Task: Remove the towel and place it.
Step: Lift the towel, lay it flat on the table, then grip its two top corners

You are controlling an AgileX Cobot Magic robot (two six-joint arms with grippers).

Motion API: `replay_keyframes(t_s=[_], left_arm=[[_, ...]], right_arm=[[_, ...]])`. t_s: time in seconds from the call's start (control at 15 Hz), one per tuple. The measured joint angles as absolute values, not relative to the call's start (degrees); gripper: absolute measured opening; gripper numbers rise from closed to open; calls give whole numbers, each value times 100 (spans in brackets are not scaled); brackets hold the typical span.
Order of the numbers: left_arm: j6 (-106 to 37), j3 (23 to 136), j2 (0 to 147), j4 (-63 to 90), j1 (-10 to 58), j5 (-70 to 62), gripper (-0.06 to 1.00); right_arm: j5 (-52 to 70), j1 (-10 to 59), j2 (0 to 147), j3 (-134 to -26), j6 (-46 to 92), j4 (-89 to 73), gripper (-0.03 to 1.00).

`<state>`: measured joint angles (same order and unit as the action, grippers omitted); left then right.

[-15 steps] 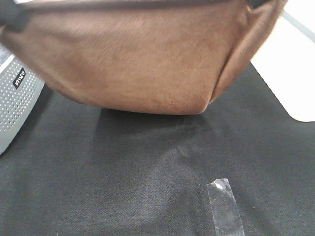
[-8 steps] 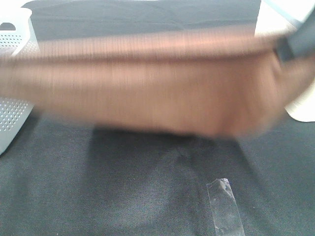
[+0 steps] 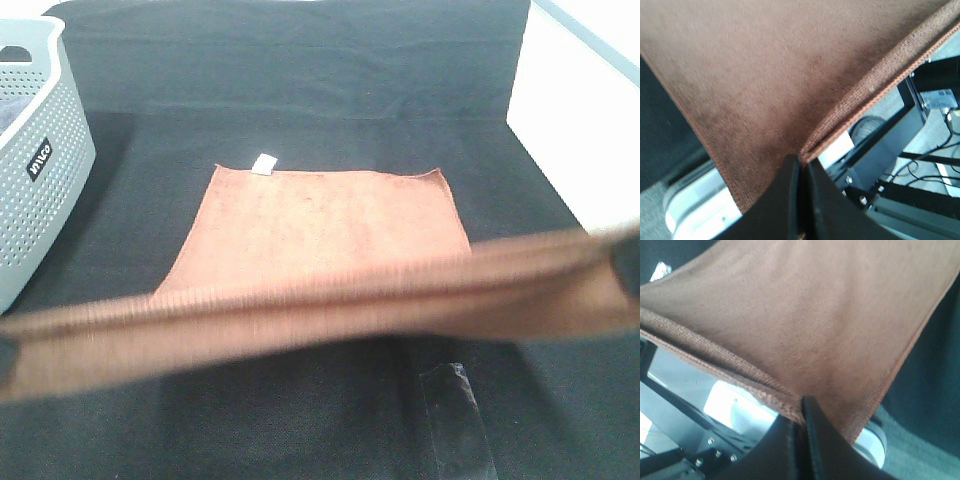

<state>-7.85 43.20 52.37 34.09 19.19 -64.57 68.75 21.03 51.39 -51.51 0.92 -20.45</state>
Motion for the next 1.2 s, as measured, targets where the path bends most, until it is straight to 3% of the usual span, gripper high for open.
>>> replay_keyframes(t_s=[0.53, 0.93, 1.2], left_arm=[[-859, 3329, 5237, 3816, 1902, -6532, 0], [-1203, 3260, 5300, 3845, 1879, -6555, 0], [-1398, 3260, 6308, 3845, 1874, -6578, 0]], right_arm=[[6790, 2097, 5254, -3684, 92, -2217, 0], [6778, 2086, 5374, -3644, 92, -2257, 0], [6790, 2074, 5655, -3633, 92, -2252, 0]])
